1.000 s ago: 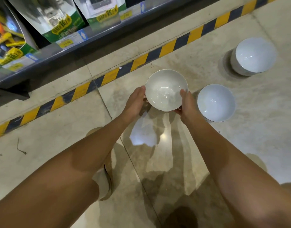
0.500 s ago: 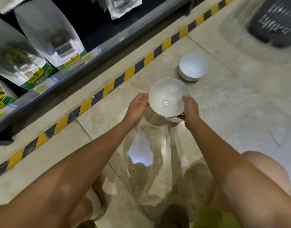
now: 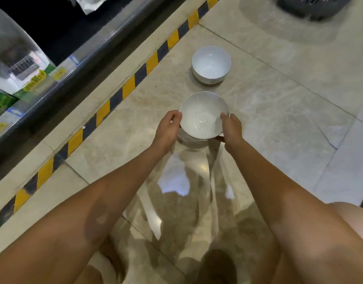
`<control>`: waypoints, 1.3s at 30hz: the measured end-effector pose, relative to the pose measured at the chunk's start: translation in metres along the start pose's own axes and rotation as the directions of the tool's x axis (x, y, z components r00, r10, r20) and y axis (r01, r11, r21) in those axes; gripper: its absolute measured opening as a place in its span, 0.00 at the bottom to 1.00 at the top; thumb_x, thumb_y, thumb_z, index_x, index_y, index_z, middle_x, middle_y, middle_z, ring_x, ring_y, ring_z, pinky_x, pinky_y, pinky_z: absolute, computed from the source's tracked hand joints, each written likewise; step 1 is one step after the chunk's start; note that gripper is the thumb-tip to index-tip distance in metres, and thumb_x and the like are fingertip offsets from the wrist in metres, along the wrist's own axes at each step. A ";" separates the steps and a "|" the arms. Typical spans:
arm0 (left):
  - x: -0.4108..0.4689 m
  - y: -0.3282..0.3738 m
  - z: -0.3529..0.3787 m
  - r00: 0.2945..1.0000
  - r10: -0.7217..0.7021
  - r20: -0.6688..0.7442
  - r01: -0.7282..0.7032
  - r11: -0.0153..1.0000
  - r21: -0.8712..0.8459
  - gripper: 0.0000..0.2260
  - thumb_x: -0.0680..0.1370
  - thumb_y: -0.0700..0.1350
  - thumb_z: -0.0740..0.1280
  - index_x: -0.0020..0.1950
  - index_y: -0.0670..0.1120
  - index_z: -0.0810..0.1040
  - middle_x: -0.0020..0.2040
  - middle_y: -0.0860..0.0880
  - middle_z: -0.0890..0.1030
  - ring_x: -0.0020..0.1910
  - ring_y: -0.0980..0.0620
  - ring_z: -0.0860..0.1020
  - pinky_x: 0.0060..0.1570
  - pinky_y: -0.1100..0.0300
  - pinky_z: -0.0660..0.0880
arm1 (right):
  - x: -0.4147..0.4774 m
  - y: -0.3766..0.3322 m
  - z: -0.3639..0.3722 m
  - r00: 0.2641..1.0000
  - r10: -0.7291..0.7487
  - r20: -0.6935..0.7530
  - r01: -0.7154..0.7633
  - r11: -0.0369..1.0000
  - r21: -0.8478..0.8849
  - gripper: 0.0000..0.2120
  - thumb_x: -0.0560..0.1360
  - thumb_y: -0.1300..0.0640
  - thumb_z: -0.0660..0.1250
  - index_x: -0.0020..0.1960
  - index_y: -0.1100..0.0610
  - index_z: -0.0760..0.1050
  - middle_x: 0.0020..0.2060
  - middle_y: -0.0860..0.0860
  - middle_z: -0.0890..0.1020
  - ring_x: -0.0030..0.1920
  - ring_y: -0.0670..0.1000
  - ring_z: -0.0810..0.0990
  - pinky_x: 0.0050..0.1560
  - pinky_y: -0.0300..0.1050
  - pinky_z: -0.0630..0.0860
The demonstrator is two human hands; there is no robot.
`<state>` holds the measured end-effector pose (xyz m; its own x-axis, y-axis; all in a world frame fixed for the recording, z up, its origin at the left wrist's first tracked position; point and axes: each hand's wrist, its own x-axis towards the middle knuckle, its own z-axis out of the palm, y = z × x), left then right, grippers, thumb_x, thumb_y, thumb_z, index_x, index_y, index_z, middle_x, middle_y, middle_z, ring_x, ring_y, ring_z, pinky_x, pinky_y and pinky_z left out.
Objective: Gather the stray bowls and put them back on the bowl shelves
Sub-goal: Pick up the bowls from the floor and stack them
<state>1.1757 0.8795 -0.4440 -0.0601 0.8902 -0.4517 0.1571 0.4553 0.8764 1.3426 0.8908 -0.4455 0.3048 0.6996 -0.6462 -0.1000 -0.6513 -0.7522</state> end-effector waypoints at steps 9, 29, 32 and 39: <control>0.017 -0.025 -0.016 1.000 -0.011 0.001 0.011 0.999 0.042 0.12 0.81 0.50 0.57 0.60 0.48 0.73 0.58 0.48 0.77 0.59 0.47 0.76 0.53 0.58 0.71 | 0.024 0.019 0.024 0.993 -0.065 -0.101 0.057 0.995 -0.081 0.06 0.76 0.55 0.61 0.51 0.56 0.70 0.46 0.50 0.76 0.49 0.54 0.77 0.54 0.58 0.79; 0.026 -0.033 -0.014 0.997 -0.073 0.001 0.072 0.994 0.083 0.11 0.79 0.49 0.58 0.59 0.51 0.74 0.59 0.50 0.69 0.60 0.47 0.74 0.66 0.49 0.70 | 0.029 0.032 0.026 0.969 -0.204 -0.142 0.164 0.954 -0.252 0.06 0.75 0.56 0.62 0.50 0.54 0.68 0.41 0.46 0.73 0.41 0.48 0.74 0.49 0.58 0.80; 0.025 -0.031 -0.014 0.997 -0.082 -0.013 0.083 0.991 0.100 0.15 0.78 0.49 0.59 0.63 0.49 0.73 0.60 0.49 0.70 0.59 0.47 0.75 0.65 0.48 0.71 | 0.031 0.033 0.026 0.973 -0.191 -0.132 0.154 0.957 -0.246 0.06 0.75 0.56 0.62 0.51 0.54 0.67 0.40 0.45 0.72 0.40 0.47 0.74 0.51 0.58 0.80; 0.021 -0.018 -0.011 0.997 -0.069 -0.029 0.073 0.979 0.191 0.15 0.77 0.42 0.59 0.63 0.45 0.73 0.59 0.44 0.70 0.57 0.44 0.76 0.56 0.52 0.74 | 0.029 0.030 0.017 0.966 -0.248 -0.069 0.215 0.925 -0.312 0.08 0.75 0.54 0.65 0.50 0.56 0.70 0.44 0.51 0.75 0.48 0.55 0.78 0.48 0.59 0.80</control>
<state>1.1604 0.8902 -0.4677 -0.0991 0.8568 -0.5060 0.3380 0.5072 0.7928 1.3326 0.8961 -0.4892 0.3851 0.8171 -0.4290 0.2688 -0.5440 -0.7949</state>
